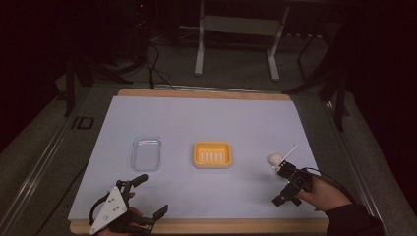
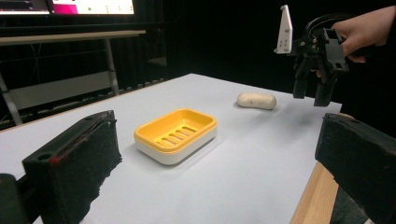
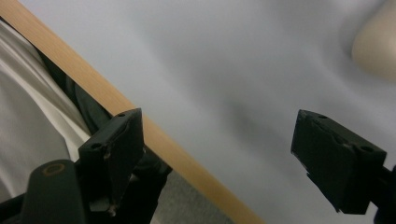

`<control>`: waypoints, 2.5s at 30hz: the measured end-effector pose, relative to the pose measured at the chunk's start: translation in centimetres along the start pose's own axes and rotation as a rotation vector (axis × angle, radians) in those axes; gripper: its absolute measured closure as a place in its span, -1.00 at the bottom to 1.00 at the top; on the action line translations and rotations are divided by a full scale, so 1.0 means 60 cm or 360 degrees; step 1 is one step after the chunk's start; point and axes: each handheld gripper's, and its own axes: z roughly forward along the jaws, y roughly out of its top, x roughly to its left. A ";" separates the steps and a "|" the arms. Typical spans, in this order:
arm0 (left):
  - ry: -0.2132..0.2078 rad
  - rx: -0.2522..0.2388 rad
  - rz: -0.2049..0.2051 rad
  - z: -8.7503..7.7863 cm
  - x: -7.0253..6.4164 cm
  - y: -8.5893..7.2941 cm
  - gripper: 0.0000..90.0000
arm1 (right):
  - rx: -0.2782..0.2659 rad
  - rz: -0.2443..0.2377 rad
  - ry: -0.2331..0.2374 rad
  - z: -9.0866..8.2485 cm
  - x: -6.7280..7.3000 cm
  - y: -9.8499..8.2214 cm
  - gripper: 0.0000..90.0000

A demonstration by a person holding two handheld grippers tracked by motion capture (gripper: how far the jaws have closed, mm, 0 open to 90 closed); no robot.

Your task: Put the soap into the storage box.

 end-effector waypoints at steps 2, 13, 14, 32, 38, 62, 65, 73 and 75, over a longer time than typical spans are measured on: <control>-0.0001 -0.0001 -0.0001 0.000 0.000 0.000 -1.00 | 0.0016 0.0025 0.0004 0.000 -0.006 -0.002 -0.63; 0.0002 0.0001 0.0006 0.001 0.000 -0.001 -1.00 | 0.0149 0.0085 0.0029 0.005 -0.041 -0.004 -0.63; 0.0001 0.0001 0.0005 0.001 -0.001 -0.001 -1.00 | 0.0149 0.0085 0.0029 0.005 -0.041 -0.004 -0.63; -0.0005 0.0005 0.0006 0.002 0.000 -0.002 -1.00 | 0.0163 0.0156 -0.0029 -0.012 -0.098 0.012 -0.60; -0.0010 0.0013 0.0005 0.002 0.000 -0.002 -1.00 | 0.0156 0.0161 -0.0043 -0.015 -0.112 0.033 -0.61; -0.0026 0.0024 -0.0002 0.003 -0.001 -0.002 -1.00 | -0.0280 0.0065 -0.0232 -0.013 -0.137 0.077 -0.69; -0.0028 0.0023 -0.0004 0.003 -0.001 -0.002 -1.00 | -0.0389 0.0060 -0.0261 -0.013 -0.136 0.077 -0.70; -0.0030 0.0018 -0.0007 0.003 -0.001 -0.002 -1.00 | -0.0495 0.0161 -0.0204 0.002 -0.142 0.077 -0.67; -0.0031 0.0019 -0.0008 0.003 -0.001 -0.002 -1.00 | -0.0486 0.0155 -0.0195 0.009 -0.143 0.076 -0.68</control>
